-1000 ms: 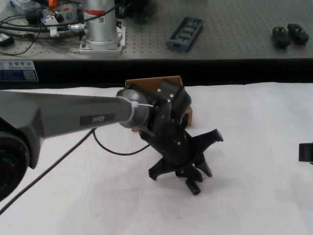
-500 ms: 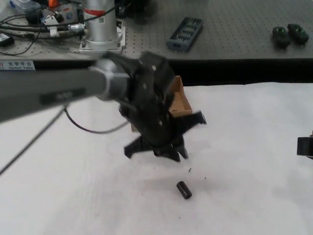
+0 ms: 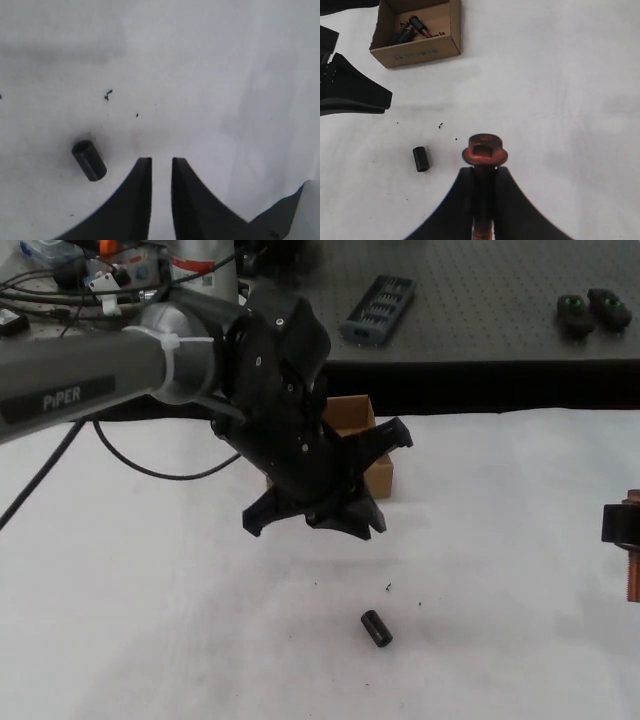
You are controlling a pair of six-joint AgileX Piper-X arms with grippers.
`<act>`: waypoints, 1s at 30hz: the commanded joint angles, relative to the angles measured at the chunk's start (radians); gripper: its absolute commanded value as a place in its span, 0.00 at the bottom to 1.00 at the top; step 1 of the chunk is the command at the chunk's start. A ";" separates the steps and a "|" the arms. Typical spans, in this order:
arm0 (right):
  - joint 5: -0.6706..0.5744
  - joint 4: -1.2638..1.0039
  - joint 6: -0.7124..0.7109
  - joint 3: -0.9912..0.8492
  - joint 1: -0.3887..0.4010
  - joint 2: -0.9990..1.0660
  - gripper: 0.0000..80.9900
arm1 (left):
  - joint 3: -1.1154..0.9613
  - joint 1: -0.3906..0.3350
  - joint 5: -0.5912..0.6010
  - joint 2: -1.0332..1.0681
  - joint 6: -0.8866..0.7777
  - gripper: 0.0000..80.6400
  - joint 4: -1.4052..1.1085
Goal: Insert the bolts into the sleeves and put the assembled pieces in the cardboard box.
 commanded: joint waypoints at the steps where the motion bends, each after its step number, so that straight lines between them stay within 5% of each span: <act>1: -0.008 -0.017 -0.005 -0.014 -0.003 -0.010 0.05 | -0.005 0.004 0.011 -0.010 -0.066 0.14 0.032; 10: -0.009 -0.036 -0.030 -0.014 -0.003 -0.010 0.05 | -0.005 -0.002 -0.005 -0.016 -0.124 0.14 0.089; 16: -0.009 -0.063 -0.054 -0.014 -0.003 -0.010 0.05 | -0.005 -0.036 -0.177 -0.033 -0.131 0.17 0.183; 23: -0.009 -0.053 -0.059 -0.014 -0.003 -0.010 0.05 | -0.005 -0.079 -0.256 -0.030 -0.249 0.36 0.113; 30: -0.003 -0.029 -0.070 -0.014 -0.013 -0.010 0.05 | -0.005 -0.120 -0.390 -0.029 -0.300 0.36 0.108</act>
